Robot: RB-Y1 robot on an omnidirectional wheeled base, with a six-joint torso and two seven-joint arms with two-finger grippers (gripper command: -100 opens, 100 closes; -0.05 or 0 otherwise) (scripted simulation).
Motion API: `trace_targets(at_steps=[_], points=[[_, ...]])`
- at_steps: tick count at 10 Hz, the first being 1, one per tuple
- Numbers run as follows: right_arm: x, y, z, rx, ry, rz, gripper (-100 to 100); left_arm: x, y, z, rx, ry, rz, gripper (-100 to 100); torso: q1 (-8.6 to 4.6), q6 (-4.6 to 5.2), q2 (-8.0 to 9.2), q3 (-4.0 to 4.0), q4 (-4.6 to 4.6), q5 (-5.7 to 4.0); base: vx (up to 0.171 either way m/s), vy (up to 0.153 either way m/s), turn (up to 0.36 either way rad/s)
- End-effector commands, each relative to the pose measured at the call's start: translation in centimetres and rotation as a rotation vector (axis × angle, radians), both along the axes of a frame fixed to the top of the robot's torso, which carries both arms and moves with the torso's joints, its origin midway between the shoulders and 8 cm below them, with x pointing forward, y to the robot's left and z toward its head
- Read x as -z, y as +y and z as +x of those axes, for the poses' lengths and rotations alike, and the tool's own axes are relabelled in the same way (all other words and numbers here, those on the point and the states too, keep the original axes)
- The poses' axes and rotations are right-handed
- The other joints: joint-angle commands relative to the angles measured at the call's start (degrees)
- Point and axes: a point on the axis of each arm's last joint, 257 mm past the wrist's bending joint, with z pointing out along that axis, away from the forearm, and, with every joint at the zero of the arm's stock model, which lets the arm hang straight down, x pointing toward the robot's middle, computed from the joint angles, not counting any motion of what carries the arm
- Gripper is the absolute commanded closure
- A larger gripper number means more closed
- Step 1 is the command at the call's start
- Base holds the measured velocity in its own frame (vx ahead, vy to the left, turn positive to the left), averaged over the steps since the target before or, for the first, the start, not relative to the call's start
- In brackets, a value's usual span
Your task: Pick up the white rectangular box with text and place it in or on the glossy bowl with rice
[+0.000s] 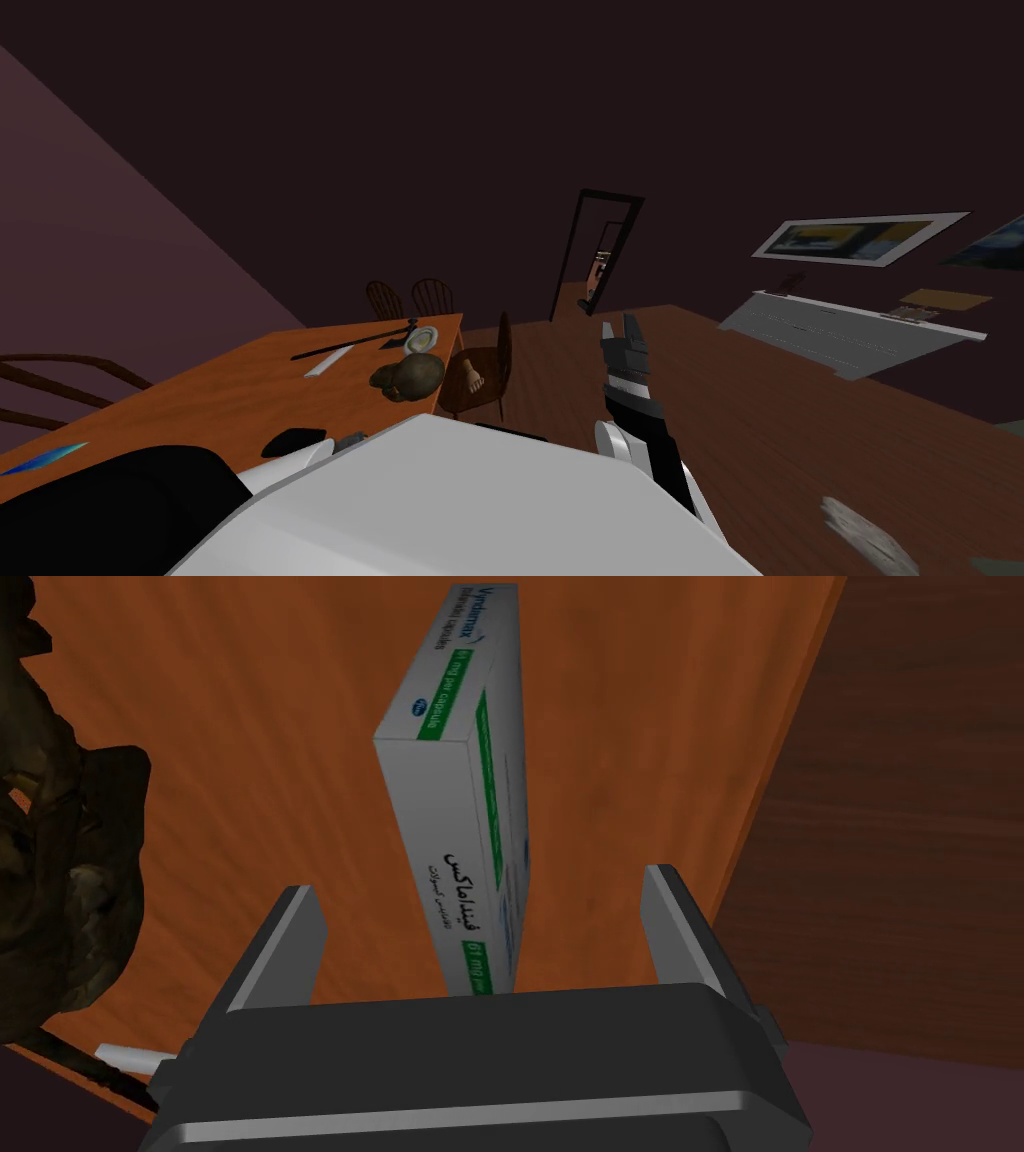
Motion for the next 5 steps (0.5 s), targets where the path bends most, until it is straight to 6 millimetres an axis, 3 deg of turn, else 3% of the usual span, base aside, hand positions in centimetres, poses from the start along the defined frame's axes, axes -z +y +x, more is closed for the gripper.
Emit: trace_targets(at_steps=[1, 5], points=[[0.0, 0.0, 0.0, 0.0, 0.0, 0.0, 0, 0.8, -1.0, -1.4, -0.018, 0.047, -0.038, -100, 0.0, 0.0, 0.0, 0.0, 0.0, 0.0, 0.061, 0.063, -0.092], [0.0, 0.0, 0.0, 0.0, 0.0, 0.0, 0, 1.7, -2.6, -3.0, -0.045, 0.114, -0.099, -100, 0.0, -0.02, 0.13, 0.07, 0.02, 0.0, 0.038, 0.056, -0.064]])
